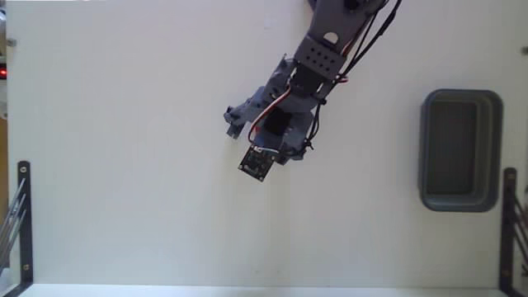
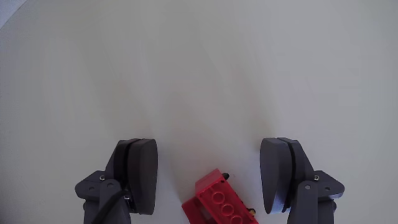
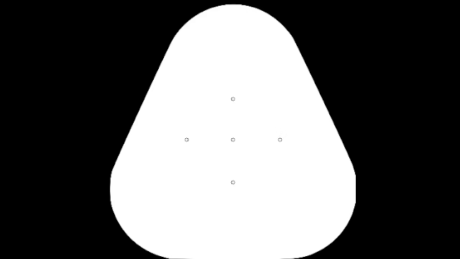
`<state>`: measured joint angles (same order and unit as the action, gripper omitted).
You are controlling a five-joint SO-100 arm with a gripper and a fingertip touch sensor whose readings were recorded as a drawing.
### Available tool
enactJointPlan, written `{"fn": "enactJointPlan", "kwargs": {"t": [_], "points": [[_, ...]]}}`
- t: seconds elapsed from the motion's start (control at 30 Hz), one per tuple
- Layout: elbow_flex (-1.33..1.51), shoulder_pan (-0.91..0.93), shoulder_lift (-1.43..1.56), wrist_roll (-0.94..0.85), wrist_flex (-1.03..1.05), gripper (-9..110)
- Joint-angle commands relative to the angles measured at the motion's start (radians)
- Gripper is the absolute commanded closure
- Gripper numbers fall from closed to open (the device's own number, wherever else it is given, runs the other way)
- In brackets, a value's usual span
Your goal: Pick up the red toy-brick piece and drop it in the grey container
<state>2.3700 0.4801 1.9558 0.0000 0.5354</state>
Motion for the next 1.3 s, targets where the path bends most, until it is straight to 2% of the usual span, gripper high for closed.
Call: {"fn": "enactJointPlan", "kwargs": {"t": [0.0,1.27], "points": [[0.01,0.009,0.009,0.0,-0.001,-9],[0.01,0.009,0.009,0.0,-0.001,-6]]}}
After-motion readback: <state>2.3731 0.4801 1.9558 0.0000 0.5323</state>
